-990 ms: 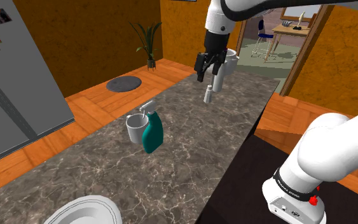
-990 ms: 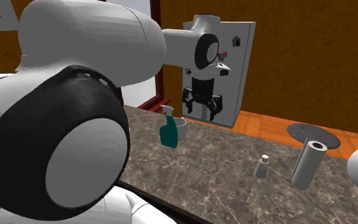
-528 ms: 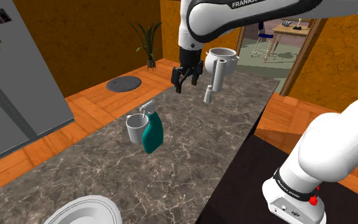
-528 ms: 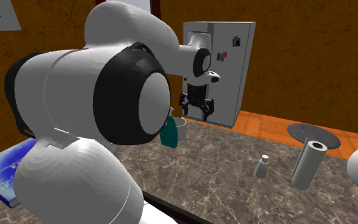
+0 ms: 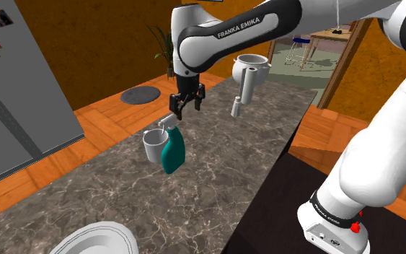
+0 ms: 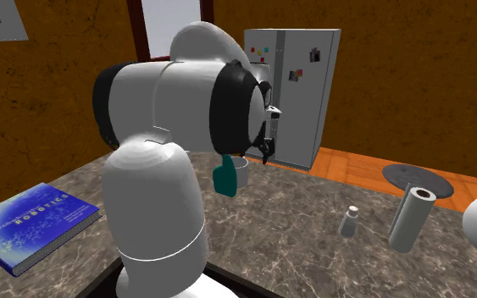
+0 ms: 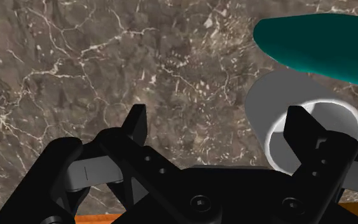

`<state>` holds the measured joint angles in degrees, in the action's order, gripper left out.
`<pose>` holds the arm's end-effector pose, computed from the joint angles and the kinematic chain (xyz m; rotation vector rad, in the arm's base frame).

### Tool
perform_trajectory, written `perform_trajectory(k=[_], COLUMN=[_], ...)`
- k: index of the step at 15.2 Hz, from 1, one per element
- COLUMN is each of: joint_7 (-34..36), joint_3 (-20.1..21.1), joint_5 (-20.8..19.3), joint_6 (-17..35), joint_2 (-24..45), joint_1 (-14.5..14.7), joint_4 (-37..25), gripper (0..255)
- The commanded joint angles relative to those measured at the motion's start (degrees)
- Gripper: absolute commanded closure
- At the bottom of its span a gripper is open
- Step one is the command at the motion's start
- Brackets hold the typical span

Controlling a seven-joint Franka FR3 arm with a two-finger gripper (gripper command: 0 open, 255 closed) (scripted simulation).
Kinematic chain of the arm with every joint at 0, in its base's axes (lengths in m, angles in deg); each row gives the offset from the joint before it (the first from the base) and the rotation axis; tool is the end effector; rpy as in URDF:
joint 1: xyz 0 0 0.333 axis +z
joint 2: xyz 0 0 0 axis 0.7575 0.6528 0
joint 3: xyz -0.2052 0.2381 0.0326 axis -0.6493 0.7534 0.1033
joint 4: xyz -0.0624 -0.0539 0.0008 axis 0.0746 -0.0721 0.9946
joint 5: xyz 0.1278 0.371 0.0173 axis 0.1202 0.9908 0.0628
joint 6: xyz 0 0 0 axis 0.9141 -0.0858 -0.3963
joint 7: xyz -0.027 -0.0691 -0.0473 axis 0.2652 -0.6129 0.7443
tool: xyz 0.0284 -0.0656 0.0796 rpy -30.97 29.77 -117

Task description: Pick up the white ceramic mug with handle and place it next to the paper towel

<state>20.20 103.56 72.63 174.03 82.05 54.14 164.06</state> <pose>0.5153 0.1798 0.4623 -3.1216 -0.1040 -0.0313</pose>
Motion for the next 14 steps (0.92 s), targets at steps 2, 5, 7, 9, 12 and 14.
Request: perform_trajectory(k=[2, 5, 7, 9, 12, 14], joint_7=[2.8, 5.1, 6.6, 7.2, 7.4, 7.6], joint_3=[1.2, 1.8, 1.9, 1.9, 1.7, 1.6], joint_5=[-2.0, -4.1, -5.5, -6.2, -6.5, -6.7], joint_6=[0.9, 1.3, 1.2, 1.7, 3.7, 5.1], joint_2=[6.9, 13.7, 18.3, 20.6, 21.4, 22.0], joint_1=[1.1, 2.5, 3.7, 4.3, 4.4, 4.4], joint_4=[-5.1, -10.4, -14.3, -15.8, -14.6, -13.9], gripper=[0, 0, 0, 0, 0, 0])
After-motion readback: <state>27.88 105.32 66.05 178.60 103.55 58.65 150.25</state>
